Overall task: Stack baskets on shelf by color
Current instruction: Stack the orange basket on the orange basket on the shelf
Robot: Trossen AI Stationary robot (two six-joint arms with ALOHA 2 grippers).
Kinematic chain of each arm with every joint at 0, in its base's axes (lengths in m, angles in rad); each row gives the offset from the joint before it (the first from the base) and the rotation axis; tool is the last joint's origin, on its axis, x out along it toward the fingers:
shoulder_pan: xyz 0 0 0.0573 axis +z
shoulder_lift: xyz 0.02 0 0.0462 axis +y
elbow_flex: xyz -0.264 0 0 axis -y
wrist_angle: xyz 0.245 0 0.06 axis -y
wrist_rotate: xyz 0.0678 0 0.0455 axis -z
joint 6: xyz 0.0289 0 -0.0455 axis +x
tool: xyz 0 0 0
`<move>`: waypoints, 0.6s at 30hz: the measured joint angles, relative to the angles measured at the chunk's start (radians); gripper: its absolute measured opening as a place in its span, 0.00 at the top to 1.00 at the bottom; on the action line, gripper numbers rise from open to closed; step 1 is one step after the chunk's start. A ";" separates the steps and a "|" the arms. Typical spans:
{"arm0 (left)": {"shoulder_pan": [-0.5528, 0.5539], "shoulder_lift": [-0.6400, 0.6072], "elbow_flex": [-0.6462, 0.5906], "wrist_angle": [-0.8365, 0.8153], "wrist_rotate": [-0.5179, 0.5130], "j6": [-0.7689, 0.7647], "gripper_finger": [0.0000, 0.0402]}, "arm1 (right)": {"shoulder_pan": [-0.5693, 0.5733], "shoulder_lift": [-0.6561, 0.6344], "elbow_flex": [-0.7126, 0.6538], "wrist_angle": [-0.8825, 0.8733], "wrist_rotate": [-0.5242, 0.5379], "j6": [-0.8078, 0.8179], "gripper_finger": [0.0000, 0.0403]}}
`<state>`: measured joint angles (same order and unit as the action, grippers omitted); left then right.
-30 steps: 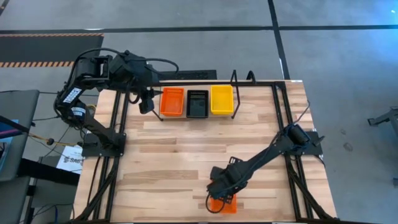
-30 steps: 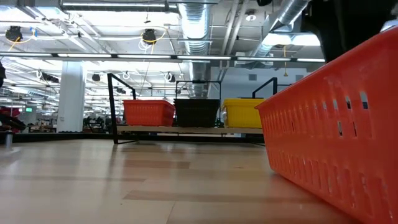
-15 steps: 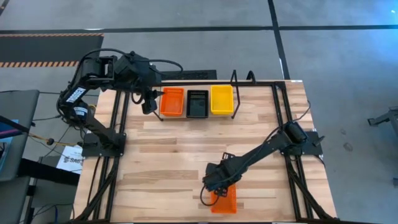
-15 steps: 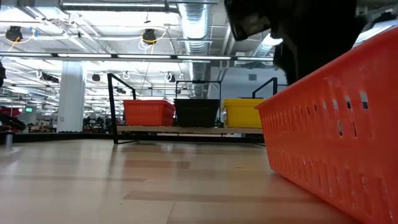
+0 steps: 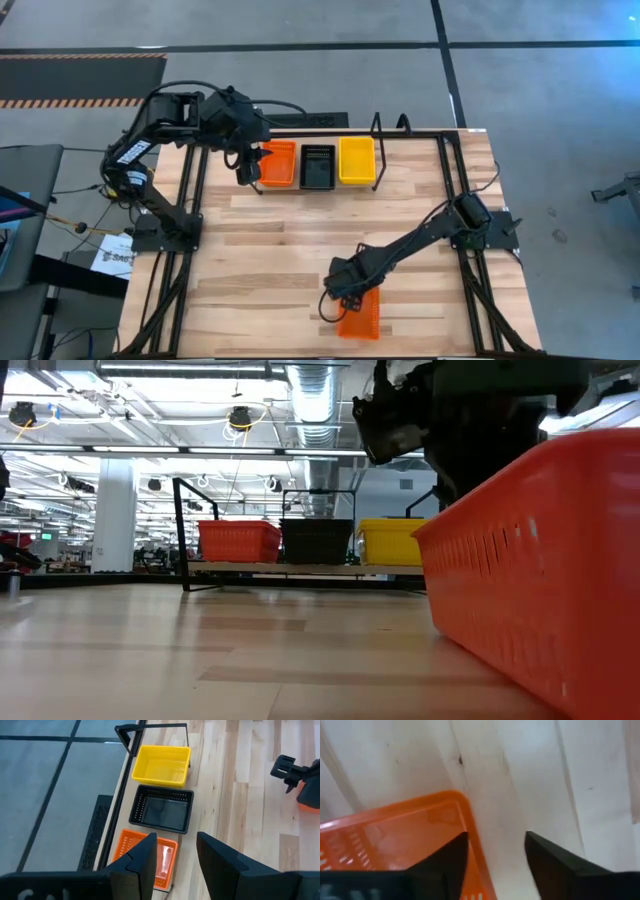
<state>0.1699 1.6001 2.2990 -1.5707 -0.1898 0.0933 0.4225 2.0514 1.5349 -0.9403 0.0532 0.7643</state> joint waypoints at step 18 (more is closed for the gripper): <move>0.000 0.006 0.000 0.000 0.001 -0.001 0.68 | -0.053 -0.004 0.201 -0.312 0.144 0.015 0.98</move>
<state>0.1699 1.6062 2.2993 -1.5711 -0.1890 0.0921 0.3693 2.0477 1.7355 -1.2526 0.1972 0.7793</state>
